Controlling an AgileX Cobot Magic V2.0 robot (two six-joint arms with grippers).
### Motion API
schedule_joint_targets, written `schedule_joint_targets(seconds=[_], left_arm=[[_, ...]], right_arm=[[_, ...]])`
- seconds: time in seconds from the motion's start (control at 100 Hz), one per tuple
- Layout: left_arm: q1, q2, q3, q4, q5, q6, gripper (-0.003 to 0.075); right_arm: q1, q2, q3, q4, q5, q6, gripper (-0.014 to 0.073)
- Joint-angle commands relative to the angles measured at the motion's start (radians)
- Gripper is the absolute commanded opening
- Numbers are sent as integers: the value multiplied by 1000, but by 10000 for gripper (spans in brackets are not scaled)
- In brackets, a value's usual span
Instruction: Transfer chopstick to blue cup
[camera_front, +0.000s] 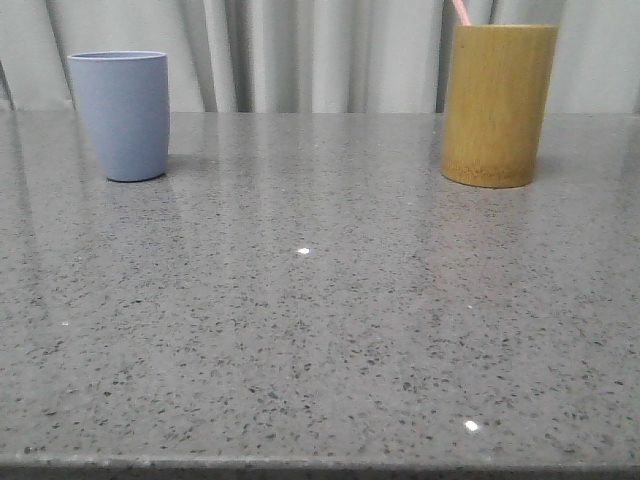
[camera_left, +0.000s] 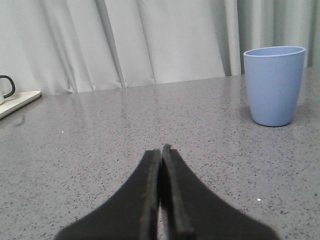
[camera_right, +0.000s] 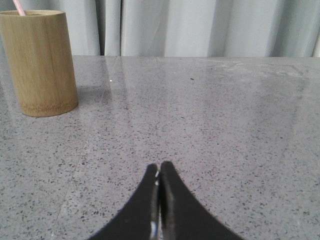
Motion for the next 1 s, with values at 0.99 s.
schedule_joint_targets(seconds=[0.99], left_arm=[[1, 271, -552, -86, 172, -9, -18]], right_arm=[[-1, 247, -524, 0, 243, -1, -59]])
